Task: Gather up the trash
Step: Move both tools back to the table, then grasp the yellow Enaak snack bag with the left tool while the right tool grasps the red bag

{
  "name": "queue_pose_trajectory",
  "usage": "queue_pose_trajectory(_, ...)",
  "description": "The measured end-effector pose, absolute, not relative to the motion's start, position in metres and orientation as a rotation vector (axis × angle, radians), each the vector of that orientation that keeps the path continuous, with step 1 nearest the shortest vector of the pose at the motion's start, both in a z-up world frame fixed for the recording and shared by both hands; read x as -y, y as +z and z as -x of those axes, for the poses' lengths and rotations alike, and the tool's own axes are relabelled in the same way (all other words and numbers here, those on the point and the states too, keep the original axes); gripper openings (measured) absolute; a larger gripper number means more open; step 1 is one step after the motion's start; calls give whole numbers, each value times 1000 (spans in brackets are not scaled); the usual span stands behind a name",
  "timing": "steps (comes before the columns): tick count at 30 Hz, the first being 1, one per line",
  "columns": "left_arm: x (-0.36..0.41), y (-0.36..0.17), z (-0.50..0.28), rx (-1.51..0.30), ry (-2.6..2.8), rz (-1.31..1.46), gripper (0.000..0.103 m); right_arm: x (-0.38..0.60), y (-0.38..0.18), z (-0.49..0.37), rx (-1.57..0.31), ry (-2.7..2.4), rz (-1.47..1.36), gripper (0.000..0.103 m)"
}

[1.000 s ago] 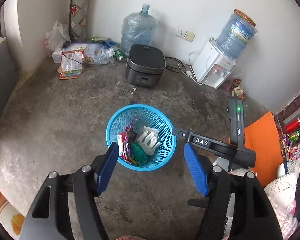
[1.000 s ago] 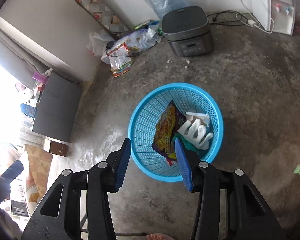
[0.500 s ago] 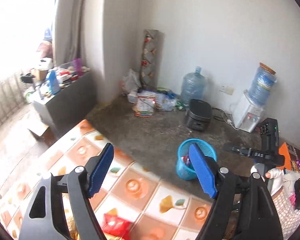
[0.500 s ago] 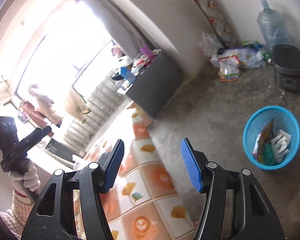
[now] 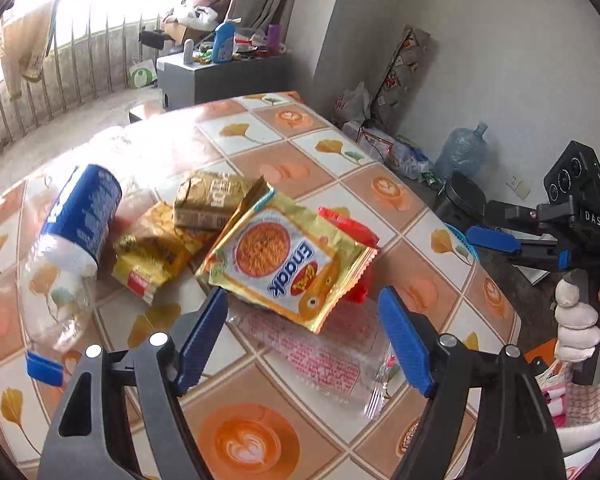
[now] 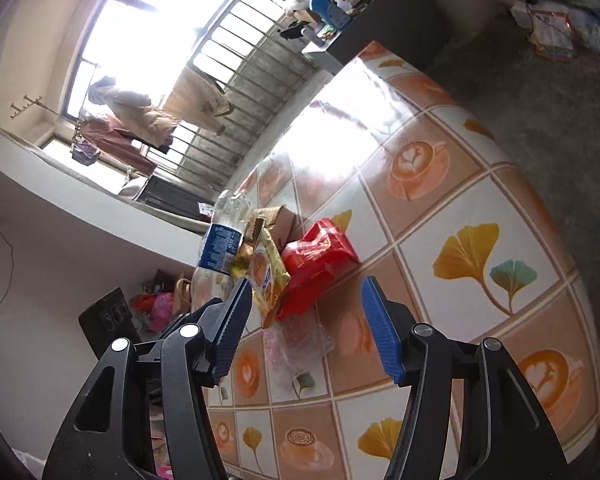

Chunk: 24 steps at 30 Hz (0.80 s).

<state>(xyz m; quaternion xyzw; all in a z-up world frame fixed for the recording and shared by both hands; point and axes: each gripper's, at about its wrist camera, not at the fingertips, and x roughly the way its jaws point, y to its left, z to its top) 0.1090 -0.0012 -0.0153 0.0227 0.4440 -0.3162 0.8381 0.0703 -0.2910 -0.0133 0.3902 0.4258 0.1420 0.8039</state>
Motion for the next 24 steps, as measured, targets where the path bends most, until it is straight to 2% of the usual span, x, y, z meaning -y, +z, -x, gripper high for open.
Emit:
queue_pose_trajectory(7,-30,-28,-128,-947,-605,201,75,272,-23,-96,-1024,267,-933,52)
queue_pose_trajectory(16,-16,-42,-160,-956,-531,139,55,263,-38,-115,-1112,175,-969,49)
queue_pose_trajectory(22,-12,-53,-168,-958,-494,91,45,257,-44,-120,-1140,137,-982,43)
queue_pose_trajectory(24,-13,-56,-169,-968,-490,86,39,257,-47,-120,-1142,133,-1005,36)
